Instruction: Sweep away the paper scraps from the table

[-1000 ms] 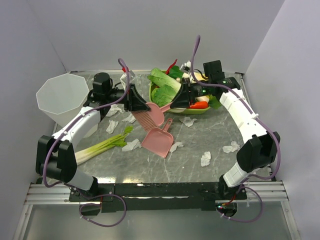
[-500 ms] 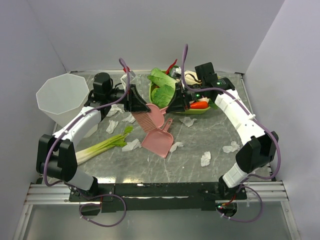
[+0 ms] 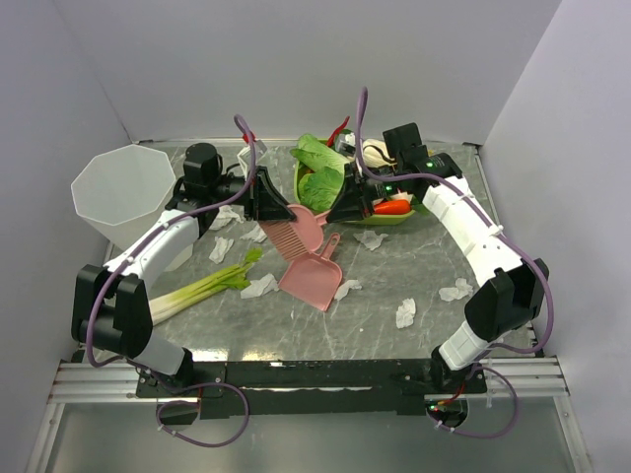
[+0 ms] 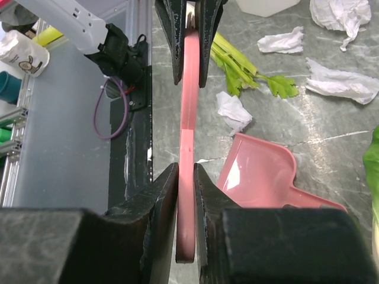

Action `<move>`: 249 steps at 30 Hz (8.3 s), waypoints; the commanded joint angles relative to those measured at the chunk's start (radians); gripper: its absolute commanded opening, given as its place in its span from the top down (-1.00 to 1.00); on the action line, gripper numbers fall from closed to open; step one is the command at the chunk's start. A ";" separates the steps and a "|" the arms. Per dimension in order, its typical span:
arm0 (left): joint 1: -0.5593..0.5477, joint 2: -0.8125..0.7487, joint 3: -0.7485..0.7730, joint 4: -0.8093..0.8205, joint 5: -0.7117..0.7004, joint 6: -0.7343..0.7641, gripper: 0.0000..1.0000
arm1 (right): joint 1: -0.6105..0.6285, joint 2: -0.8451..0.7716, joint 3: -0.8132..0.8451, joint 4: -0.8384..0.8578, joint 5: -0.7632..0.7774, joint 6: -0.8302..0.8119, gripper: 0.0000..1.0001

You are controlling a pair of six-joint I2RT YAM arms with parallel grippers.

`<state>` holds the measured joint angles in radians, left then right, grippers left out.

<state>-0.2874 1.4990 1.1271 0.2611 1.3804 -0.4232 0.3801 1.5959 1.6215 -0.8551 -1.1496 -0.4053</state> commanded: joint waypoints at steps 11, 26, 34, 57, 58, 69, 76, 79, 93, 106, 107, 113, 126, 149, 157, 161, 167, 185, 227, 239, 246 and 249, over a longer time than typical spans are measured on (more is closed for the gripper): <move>0.004 0.012 -0.020 0.127 0.026 -0.077 0.99 | 0.034 -0.027 0.006 0.074 -0.033 0.048 0.44; 0.008 -0.014 0.033 -0.248 -0.259 0.216 -0.21 | -0.009 -0.112 -0.092 0.128 0.166 0.119 1.00; -0.016 -0.020 -0.001 -0.558 -0.430 0.707 -0.41 | -0.101 -0.398 -0.330 0.137 0.538 0.129 1.00; -0.268 0.431 0.186 -0.570 -0.722 1.335 -0.23 | -0.167 -0.722 -0.479 0.074 0.794 0.106 1.00; -0.272 0.438 0.195 -0.572 -0.721 1.328 -0.12 | -0.171 -0.720 -0.482 0.077 0.792 0.112 1.00; -0.294 0.394 0.151 -0.703 -0.738 1.296 0.74 | -0.181 -0.689 -0.483 0.131 0.775 0.132 1.00; -0.291 0.187 -0.021 -0.551 -0.860 0.892 0.99 | -0.185 -0.685 -0.491 0.148 0.772 0.155 1.00; -0.288 0.138 -0.087 -0.485 -0.938 0.617 0.99 | -0.185 -0.679 -0.491 0.157 0.766 0.167 1.00; -0.309 0.126 -0.076 -0.551 -0.873 0.412 0.04 | -0.198 -0.680 -0.488 0.143 0.761 0.168 1.00; -0.254 0.099 0.063 -1.078 -0.848 2.002 -0.31 | -0.208 -0.705 -0.542 0.169 0.679 0.145 1.00; -0.253 0.125 0.091 -1.092 -0.850 2.032 -0.29 | -0.208 -0.709 -0.542 0.168 0.677 0.134 1.00; -0.262 0.331 0.293 -1.172 -0.889 2.170 -0.32 | -0.211 -0.746 -0.577 0.151 0.650 0.114 1.00; -0.331 0.504 0.431 -1.277 -0.925 2.261 -0.30 | -0.228 -0.775 -0.621 0.153 0.689 0.106 1.00; -0.346 0.222 0.127 -1.151 -0.939 1.719 0.67 | -0.233 -0.728 -0.598 0.163 0.682 0.125 1.00; -0.393 0.056 0.013 -1.074 -1.053 1.315 0.32 | -0.230 -0.686 -0.569 0.140 0.726 0.122 1.00; -0.409 0.075 0.002 -1.037 -1.096 1.166 0.34 | -0.231 -0.680 -0.575 0.104 0.800 0.126 1.00; -0.440 0.200 0.009 -0.925 -1.124 0.987 0.44 | -0.231 -0.674 -0.568 0.056 0.821 0.118 1.00; -0.470 0.231 -0.053 -0.757 -1.103 0.807 -0.02 | -0.359 -0.691 -0.545 -0.114 1.147 0.019 1.00; -0.489 0.185 0.056 -1.129 -1.210 1.095 0.98 | -0.279 -0.473 -0.331 -0.239 0.686 -0.307 1.00; -0.486 0.167 0.036 -1.177 -1.230 1.118 0.98 | -0.063 -0.445 -0.540 0.155 0.855 -0.765 1.00; -0.486 0.162 0.033 -1.215 -1.219 1.114 0.98 | 0.005 -0.451 -0.687 0.148 0.898 -0.849 1.00; -0.486 0.149 0.016 -1.220 -1.230 1.132 0.98 | 0.035 -0.522 -0.701 -0.011 0.825 -0.787 1.00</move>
<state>-0.7712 1.6978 1.1599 -0.9199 0.1585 0.6743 0.3737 1.1648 0.9218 -0.7341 -0.2543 -1.1881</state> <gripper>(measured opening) 0.332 0.162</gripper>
